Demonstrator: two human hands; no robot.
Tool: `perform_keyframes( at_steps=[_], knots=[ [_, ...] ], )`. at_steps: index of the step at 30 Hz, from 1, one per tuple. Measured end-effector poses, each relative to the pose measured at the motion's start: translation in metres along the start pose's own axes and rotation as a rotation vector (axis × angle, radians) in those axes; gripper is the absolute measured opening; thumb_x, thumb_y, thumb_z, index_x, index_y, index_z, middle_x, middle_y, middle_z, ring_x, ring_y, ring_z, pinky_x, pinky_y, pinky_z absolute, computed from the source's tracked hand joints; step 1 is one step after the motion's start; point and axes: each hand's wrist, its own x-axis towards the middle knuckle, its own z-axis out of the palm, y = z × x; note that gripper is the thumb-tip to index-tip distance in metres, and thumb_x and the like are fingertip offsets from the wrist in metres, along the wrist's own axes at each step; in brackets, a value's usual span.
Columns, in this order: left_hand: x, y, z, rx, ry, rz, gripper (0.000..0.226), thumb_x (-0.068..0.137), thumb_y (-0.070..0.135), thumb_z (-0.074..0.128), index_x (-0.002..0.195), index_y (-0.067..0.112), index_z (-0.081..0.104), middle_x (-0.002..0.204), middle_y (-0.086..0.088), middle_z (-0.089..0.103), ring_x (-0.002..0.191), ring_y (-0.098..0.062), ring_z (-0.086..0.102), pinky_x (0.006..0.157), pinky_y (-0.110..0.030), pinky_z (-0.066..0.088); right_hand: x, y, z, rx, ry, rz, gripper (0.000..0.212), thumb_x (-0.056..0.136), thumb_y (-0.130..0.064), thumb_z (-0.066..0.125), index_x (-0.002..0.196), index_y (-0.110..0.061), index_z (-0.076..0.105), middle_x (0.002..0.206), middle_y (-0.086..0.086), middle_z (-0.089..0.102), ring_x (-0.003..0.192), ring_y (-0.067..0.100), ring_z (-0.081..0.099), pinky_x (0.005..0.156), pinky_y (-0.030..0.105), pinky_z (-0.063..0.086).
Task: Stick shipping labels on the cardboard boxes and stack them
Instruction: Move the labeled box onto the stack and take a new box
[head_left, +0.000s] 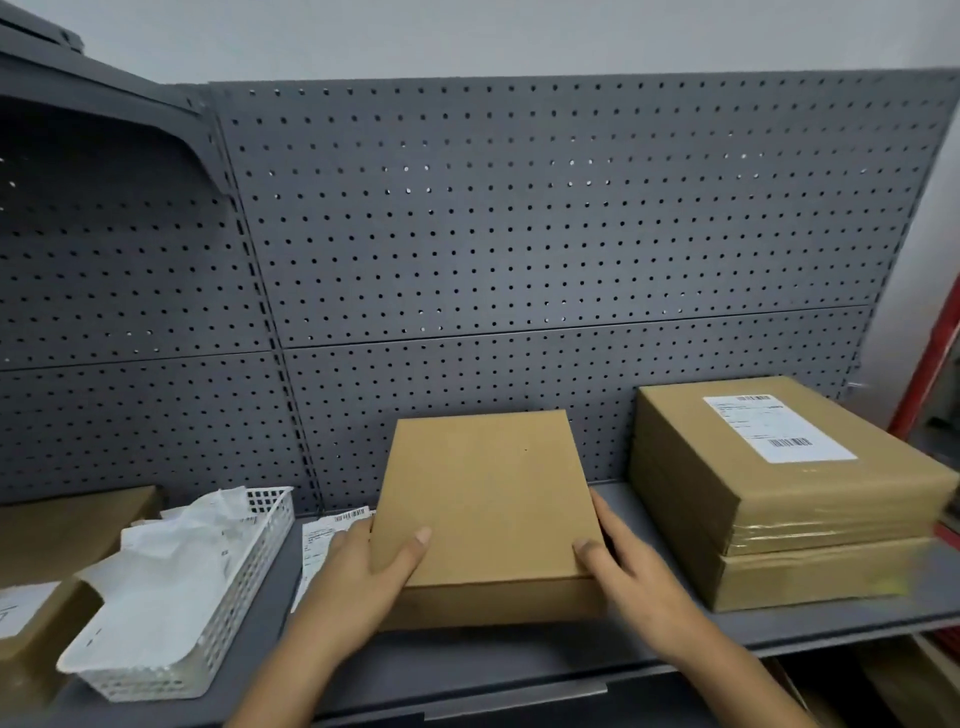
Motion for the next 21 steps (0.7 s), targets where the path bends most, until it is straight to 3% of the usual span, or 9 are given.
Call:
perform_keyframes(
  at_steps=[3, 5, 10, 16, 19, 21],
  knots=[
    [-0.007, 0.006, 0.025, 0.06, 0.002, -0.016, 0.056, 0.083, 0.081, 0.055, 0.12, 0.04, 0.053, 0.121, 0.009, 0.055, 0.106, -0.012, 0.063, 0.095, -0.037, 0.052, 0.0, 0.02, -0.011, -0.01, -0.014, 0.033, 0.049, 0.107, -0.026, 0.048, 0.127, -0.069, 0.036, 0.12, -0.055, 0.053, 0.118, -0.026, 0.048, 0.095, 0.008, 0.039],
    [-0.01, 0.007, 0.039, 0.099, -0.014, -0.02, 0.051, 0.088, 0.075, 0.053, 0.119, 0.035, 0.053, 0.119, 0.006, 0.053, 0.104, -0.014, 0.06, 0.092, -0.035, 0.049, 0.001, 0.032, -0.014, -0.001, -0.039, 0.059, 0.048, 0.107, -0.027, 0.049, 0.127, -0.068, 0.034, 0.117, -0.06, 0.05, 0.117, -0.03, 0.046, 0.093, 0.004, 0.039],
    [-0.005, -0.003, 0.058, 0.131, -0.015, -0.041, 0.065, 0.088, 0.079, 0.047, 0.129, 0.029, 0.053, 0.121, 0.004, 0.05, 0.113, -0.02, 0.06, 0.1, -0.039, 0.049, 0.007, 0.05, -0.013, 0.018, -0.067, 0.098, 0.045, 0.108, -0.024, 0.047, 0.125, -0.063, 0.034, 0.11, -0.064, 0.049, 0.109, -0.037, 0.044, 0.085, -0.006, 0.037],
    [-0.002, -0.004, 0.059, 0.189, 0.005, -0.074, 0.067, 0.083, 0.087, 0.042, 0.12, 0.032, 0.053, 0.115, 0.006, 0.052, 0.106, -0.02, 0.062, 0.095, -0.041, 0.052, 0.017, 0.068, -0.009, 0.063, -0.049, 0.116, 0.043, 0.108, -0.025, 0.048, 0.143, -0.048, 0.037, 0.122, -0.055, 0.053, 0.119, -0.029, 0.046, 0.098, 0.008, 0.038],
    [-0.003, -0.006, 0.062, 0.188, 0.021, -0.094, 0.069, 0.08, 0.091, 0.037, 0.111, 0.032, 0.056, 0.111, 0.008, 0.052, 0.102, -0.02, 0.063, 0.094, -0.042, 0.052, 0.017, 0.075, -0.001, 0.097, -0.017, 0.101, 0.043, 0.108, -0.019, 0.046, 0.143, -0.042, 0.038, 0.121, -0.056, 0.052, 0.119, -0.031, 0.044, 0.093, -0.004, 0.034],
    [-0.005, -0.009, 0.062, 0.182, 0.019, -0.092, 0.069, 0.079, 0.092, 0.036, 0.11, 0.033, 0.058, 0.111, 0.008, 0.052, 0.102, -0.019, 0.063, 0.094, -0.041, 0.052, 0.014, 0.074, 0.002, 0.1, 0.0, 0.107, 0.042, 0.108, -0.017, 0.046, 0.139, -0.045, 0.04, 0.12, -0.056, 0.053, 0.118, -0.033, 0.043, 0.096, -0.004, 0.034]
  ],
)
